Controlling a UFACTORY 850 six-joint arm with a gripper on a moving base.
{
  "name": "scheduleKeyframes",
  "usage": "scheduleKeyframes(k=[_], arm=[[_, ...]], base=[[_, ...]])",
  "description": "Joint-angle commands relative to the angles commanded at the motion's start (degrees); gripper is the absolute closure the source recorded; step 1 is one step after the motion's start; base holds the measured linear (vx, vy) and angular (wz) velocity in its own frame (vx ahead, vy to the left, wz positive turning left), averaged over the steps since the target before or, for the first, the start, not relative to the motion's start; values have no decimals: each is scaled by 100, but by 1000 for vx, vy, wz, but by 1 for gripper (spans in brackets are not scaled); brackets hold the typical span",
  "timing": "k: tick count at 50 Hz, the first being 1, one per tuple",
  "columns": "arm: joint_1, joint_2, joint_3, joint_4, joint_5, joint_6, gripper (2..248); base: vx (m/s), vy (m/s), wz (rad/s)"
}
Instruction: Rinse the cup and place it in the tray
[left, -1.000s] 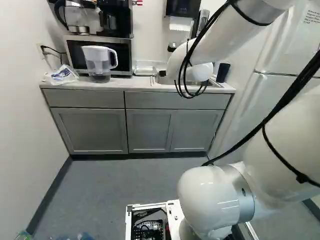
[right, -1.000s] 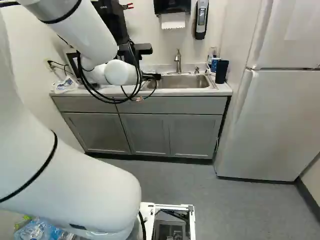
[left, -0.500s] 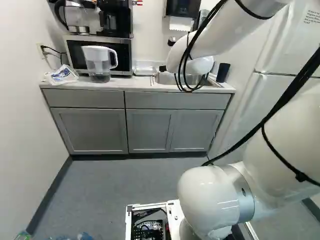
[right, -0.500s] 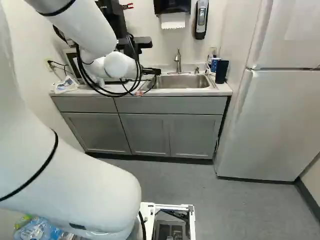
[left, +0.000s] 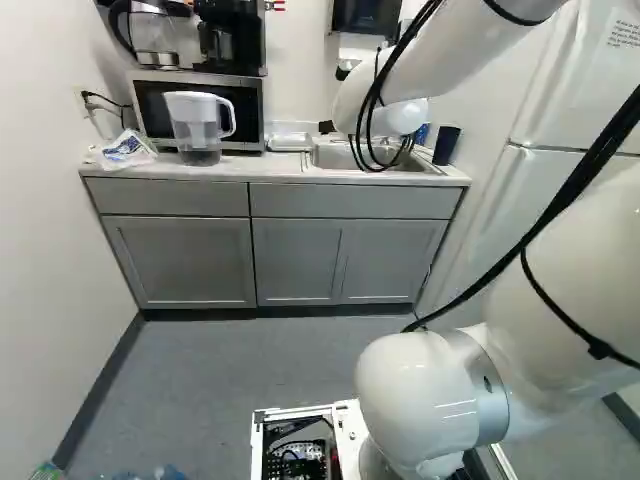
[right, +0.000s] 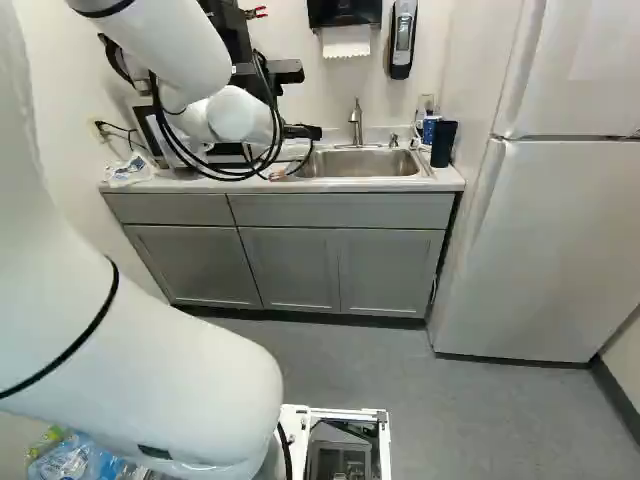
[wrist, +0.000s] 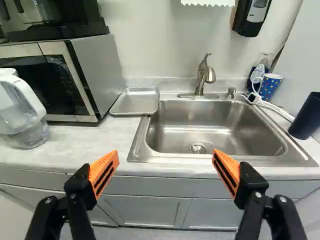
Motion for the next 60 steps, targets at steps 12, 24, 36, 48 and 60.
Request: scheduleKeyframes(k=[12,24,36,48,60], arm=[[0,-16,-161,0,-111,0,3],[0,8,-285,0,-221,0,3],[0,34,-407,0,-331,0,3],[0,54,-533,0,-425,0,3],[0,68,-664,0,-505,0,3]], base=[[0,0,0],[0,0,0],[0,0,0],[0,0,0],[0,0,0]])
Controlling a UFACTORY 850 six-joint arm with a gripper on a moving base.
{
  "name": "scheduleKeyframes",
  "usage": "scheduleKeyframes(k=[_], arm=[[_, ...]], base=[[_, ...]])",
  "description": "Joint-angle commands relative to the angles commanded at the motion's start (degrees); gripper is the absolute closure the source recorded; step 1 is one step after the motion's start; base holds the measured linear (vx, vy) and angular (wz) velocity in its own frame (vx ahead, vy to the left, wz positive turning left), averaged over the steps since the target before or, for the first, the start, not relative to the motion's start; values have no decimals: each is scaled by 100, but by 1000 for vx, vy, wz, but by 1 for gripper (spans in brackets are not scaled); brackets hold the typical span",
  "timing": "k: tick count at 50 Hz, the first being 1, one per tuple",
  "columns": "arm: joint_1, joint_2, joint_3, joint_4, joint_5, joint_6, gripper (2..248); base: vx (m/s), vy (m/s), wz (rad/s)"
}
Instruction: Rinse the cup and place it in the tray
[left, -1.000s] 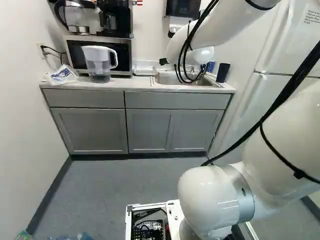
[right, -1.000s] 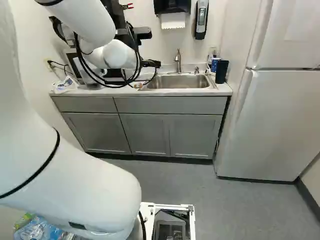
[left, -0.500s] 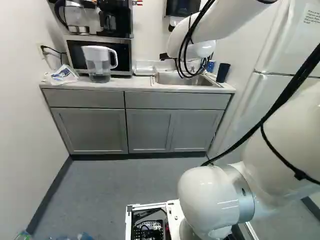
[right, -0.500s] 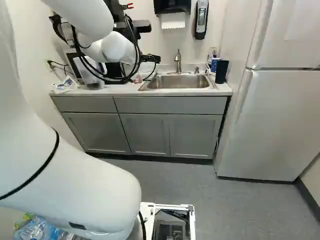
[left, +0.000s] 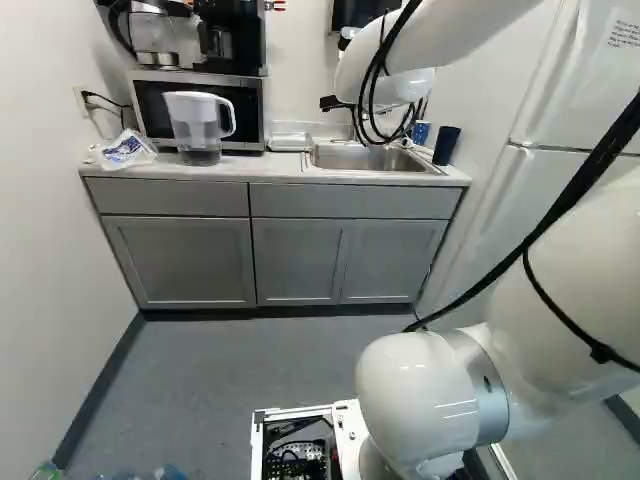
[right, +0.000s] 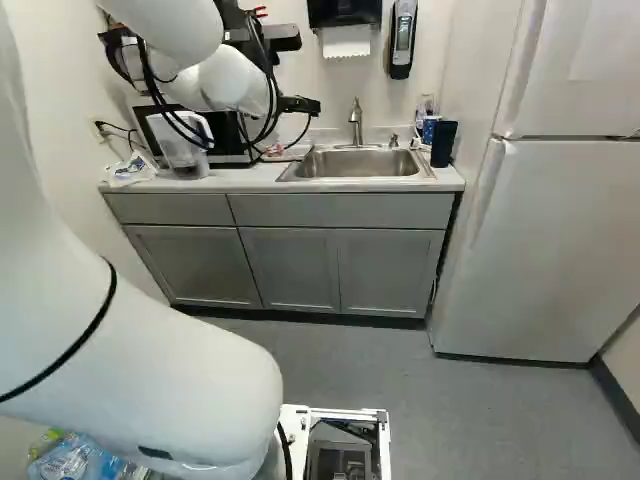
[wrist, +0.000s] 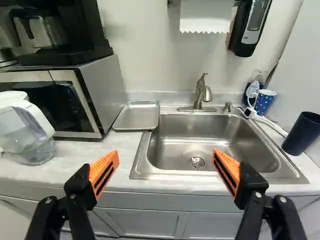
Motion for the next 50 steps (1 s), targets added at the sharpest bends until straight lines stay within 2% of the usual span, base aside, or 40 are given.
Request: scheduleKeyframes(k=[50], arm=[[0,11,-500,0,0,0,3]], base=[[0,0,0]])
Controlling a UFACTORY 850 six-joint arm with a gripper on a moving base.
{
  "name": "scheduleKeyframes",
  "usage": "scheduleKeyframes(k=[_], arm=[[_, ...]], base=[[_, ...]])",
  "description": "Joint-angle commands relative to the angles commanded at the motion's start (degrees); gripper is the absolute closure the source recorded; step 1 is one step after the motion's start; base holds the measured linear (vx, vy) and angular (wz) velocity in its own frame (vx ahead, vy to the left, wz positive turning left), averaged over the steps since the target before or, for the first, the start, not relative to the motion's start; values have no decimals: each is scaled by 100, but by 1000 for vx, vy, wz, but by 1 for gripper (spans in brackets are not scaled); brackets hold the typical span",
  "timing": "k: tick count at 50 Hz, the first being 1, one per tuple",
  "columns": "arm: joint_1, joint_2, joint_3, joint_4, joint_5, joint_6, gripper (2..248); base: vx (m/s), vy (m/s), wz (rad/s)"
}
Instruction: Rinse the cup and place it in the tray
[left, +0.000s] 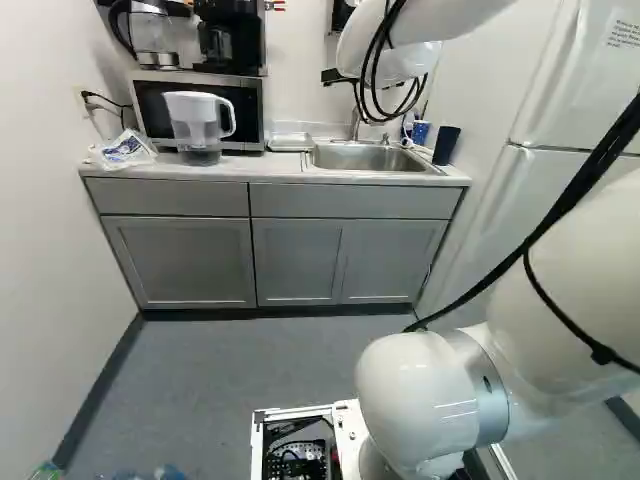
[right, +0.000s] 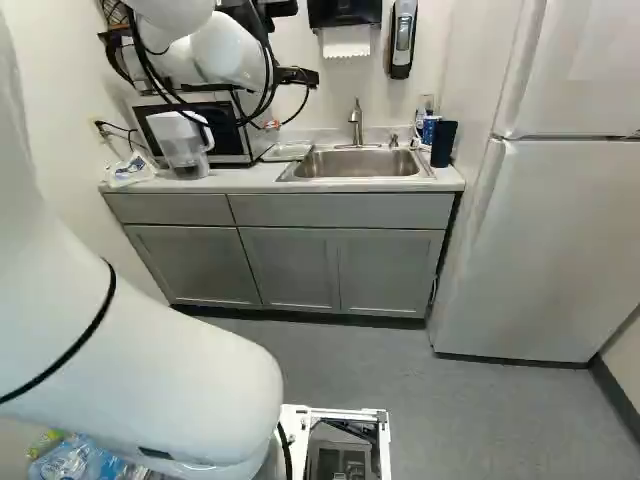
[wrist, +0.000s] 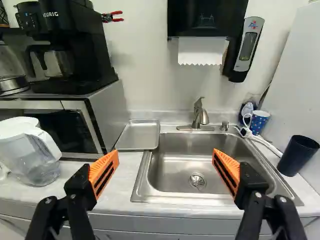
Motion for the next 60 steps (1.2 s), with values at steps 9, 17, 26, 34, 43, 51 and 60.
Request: scheduleKeyframes(k=[9,17,26,34,43,51,60], arm=[[0,0,0,0,0,0,3],[0,0,0,0,0,0,3],[0,0,0,0,0,0,3],[0,0,0,0,0,0,3],[0,0,0,0,0,0,3],[0,0,0,0,0,0,3],[0,0,0,0,0,0,3]], base=[[0,0,0],[0,0,0],[0,0,0],[0,0,0],[20,0,17],[56,-19,-95],[74,-26,-145]])
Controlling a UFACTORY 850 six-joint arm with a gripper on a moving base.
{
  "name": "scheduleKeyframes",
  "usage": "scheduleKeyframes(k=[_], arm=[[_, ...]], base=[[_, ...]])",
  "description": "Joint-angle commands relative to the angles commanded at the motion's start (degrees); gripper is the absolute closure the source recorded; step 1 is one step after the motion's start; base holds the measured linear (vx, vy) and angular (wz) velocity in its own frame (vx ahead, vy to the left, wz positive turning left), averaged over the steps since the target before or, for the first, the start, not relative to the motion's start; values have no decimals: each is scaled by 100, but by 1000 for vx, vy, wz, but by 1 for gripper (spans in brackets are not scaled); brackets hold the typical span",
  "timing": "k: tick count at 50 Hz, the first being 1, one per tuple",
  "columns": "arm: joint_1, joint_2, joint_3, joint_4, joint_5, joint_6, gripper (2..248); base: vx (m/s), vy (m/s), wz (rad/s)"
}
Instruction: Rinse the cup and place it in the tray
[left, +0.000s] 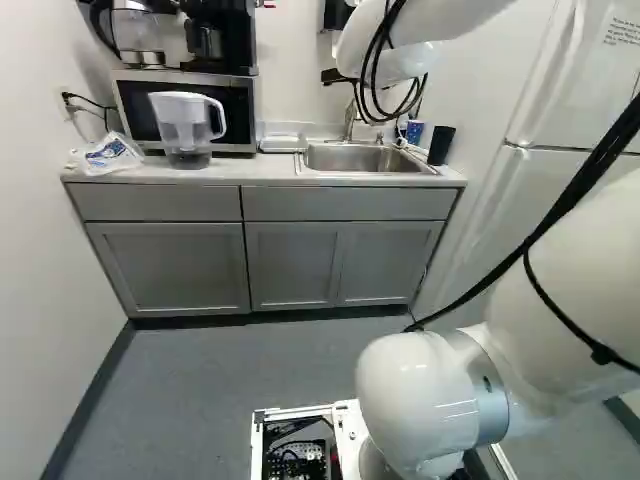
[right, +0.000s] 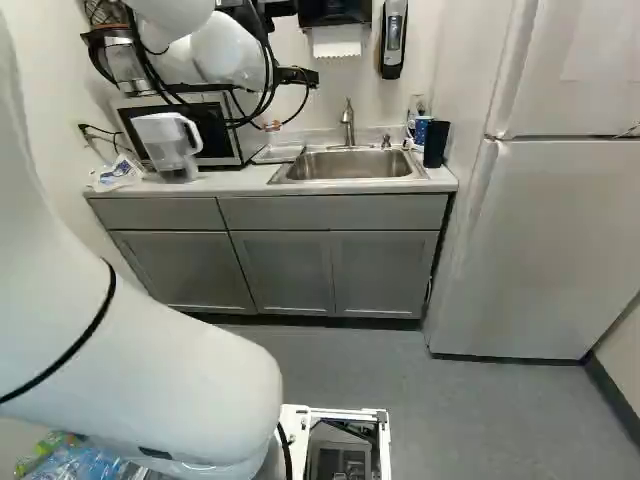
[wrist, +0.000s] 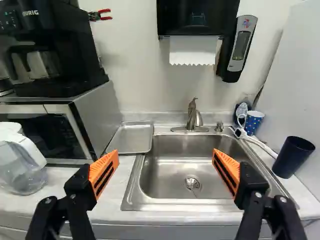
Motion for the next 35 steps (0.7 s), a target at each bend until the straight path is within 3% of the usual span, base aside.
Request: scheduleKeyframes(k=[35], arm=[[0,0,0,0,0,0,3]], base=[[100,-37,-203]])
